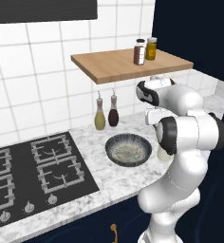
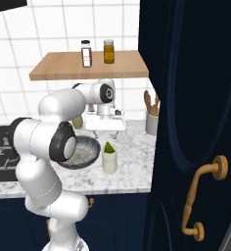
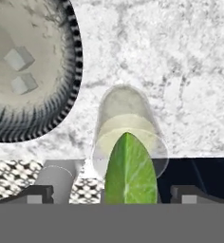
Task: Grab a lemon wedge from the fridge and one ice cube from the ice bowl, and put them in the glass of lemonade.
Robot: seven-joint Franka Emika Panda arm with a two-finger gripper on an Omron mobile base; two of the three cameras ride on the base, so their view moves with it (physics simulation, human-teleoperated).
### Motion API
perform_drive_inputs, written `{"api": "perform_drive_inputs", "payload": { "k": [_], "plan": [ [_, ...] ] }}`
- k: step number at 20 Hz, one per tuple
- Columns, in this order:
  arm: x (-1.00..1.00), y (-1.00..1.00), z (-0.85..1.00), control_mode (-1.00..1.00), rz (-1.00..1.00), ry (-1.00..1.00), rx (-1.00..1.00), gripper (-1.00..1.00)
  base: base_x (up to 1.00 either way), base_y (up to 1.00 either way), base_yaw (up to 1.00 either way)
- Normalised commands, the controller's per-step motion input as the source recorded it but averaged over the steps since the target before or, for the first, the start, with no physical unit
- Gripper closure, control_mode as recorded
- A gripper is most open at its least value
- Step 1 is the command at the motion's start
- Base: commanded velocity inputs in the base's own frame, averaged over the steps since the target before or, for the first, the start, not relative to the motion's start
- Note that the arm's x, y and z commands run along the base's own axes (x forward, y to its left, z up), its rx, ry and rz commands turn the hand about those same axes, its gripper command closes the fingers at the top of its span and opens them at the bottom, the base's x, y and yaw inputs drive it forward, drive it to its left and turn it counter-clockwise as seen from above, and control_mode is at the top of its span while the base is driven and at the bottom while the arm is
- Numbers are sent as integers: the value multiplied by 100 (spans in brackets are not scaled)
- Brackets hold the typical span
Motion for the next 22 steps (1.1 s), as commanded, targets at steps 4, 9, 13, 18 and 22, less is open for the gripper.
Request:
{"api": "perform_drive_inputs", "payload": {
  "k": [4,9,13,18,22],
  "plan": [
    [-68,45,85,-100,17,-38,-3,-100,0,0,0],
    [-38,44,-5,-100,17,-14,-7,-100,0,0,0],
    [-2,68,-18,-100,0,0,0,-100,0,0,0],
    [-40,81,-4,-100,2,-5,-2,-100,0,0,0],
    [-74,31,-30,-100,1,-30,8,-100,0,0,0]
  ]
}}
